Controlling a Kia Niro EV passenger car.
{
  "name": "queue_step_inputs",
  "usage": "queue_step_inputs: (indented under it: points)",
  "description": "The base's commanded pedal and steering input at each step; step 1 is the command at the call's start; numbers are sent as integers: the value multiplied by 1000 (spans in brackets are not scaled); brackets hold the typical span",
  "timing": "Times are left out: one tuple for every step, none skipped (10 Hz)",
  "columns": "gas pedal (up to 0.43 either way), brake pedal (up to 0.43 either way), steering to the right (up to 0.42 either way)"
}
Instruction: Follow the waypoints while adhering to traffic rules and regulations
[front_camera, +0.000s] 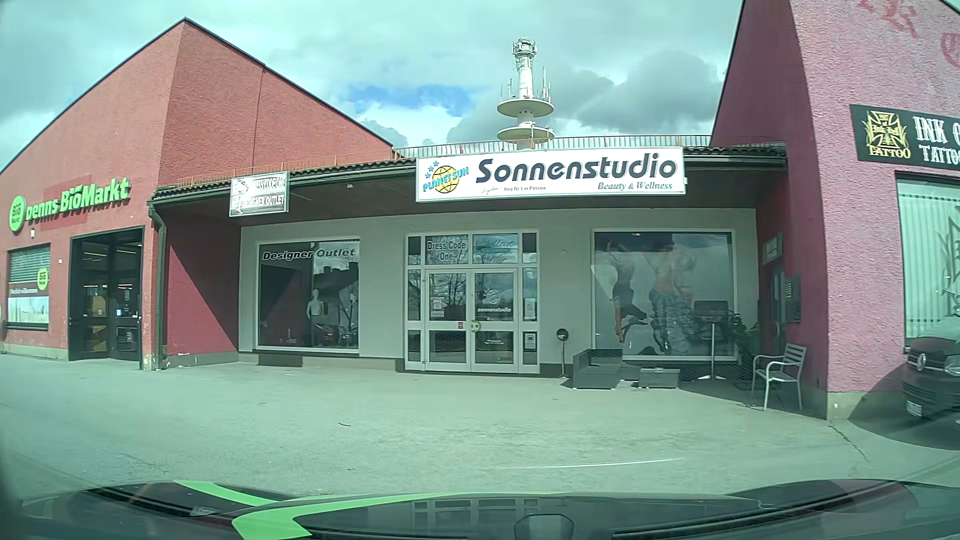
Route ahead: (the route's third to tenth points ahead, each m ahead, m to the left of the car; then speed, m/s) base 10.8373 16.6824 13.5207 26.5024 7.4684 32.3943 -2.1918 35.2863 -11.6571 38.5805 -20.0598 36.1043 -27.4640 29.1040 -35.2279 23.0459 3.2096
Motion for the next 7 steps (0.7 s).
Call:
queue_step_inputs:
  points:
    - [87,0,-411]
    - [87,0,-439]
    - [87,0,-472]
    - [98,0,-506]
    - [98,0,-535]
    - [98,0,-558]
    - [98,0,-579]
